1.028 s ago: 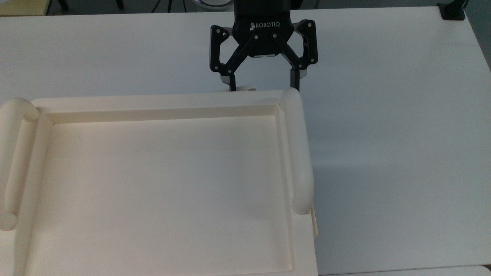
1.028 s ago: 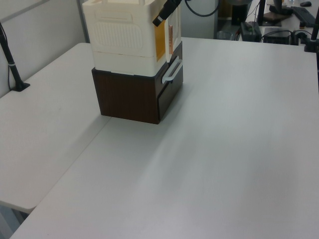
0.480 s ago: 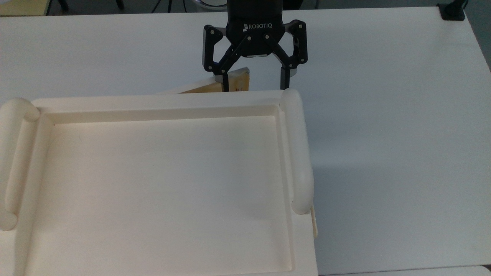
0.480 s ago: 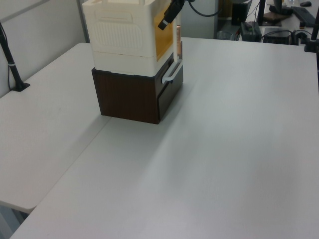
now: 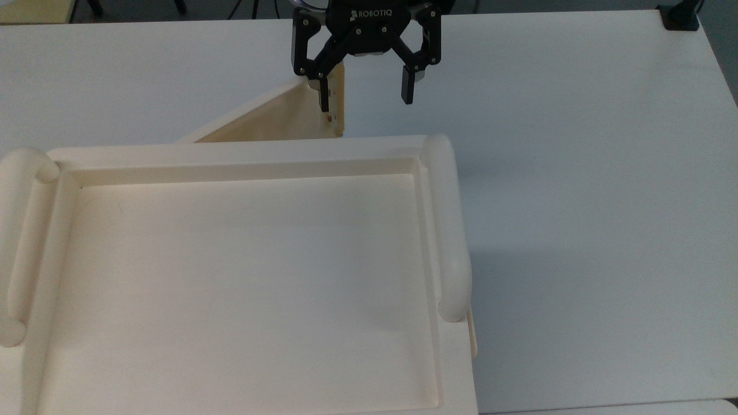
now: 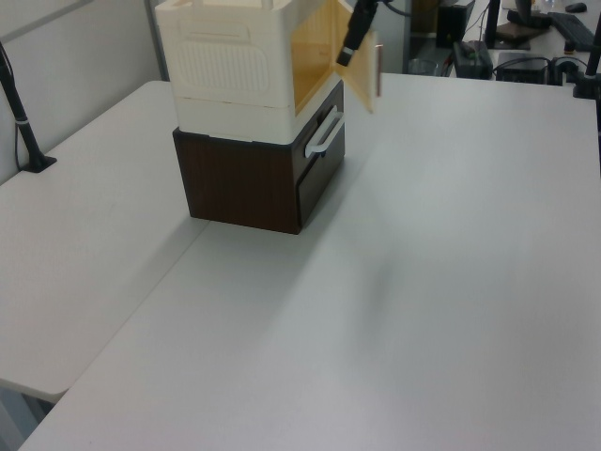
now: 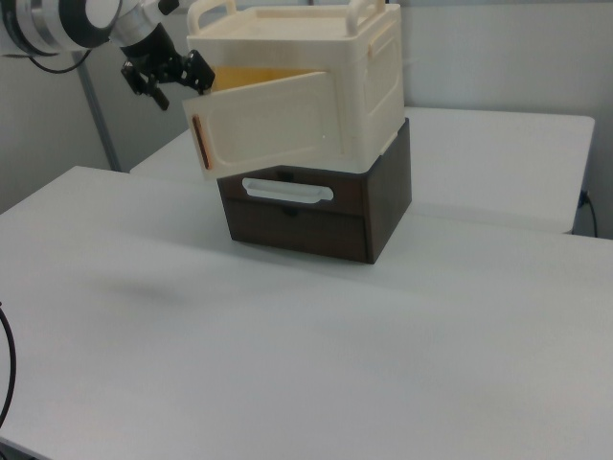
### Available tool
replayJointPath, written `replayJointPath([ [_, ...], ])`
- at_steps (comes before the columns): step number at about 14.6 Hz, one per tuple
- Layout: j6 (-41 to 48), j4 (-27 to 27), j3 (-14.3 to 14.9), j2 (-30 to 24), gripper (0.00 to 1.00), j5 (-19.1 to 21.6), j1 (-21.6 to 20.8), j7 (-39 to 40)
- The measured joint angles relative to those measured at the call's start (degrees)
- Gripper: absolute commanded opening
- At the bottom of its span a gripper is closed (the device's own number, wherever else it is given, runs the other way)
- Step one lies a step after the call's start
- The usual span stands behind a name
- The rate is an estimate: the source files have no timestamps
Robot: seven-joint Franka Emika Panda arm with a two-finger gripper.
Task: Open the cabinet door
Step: 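Swing the door further open around its hinge with the gripper, then release the door and lift the gripper away from it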
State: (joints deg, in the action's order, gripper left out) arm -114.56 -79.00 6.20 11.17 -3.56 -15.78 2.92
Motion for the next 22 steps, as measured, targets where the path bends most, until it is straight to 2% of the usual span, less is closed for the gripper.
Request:
replayJointPath([
  [3,10.83,0.02,0.20,-1.34,1.00,-0.83,0.02,0.00],
  [6,16.22,0.05,0.49,-2.22,1.00,-2.19,0.92,-0.01],
  [8,18.48,0.05,0.67,-2.81,1.00,-2.28,3.43,0.00],
  [10,19.01,0.07,1.33,-3.32,1.00,-2.28,6.33,0.13],
  [13,19.02,0.06,3.81,-3.62,1.00,-2.28,8.45,0.63],
  [16,19.02,0.04,4.63,-3.62,1.00,-2.27,8.84,0.91],
  [22,19.55,-1.73,3.99,-3.59,1.00,-0.53,7.60,0.21],
])
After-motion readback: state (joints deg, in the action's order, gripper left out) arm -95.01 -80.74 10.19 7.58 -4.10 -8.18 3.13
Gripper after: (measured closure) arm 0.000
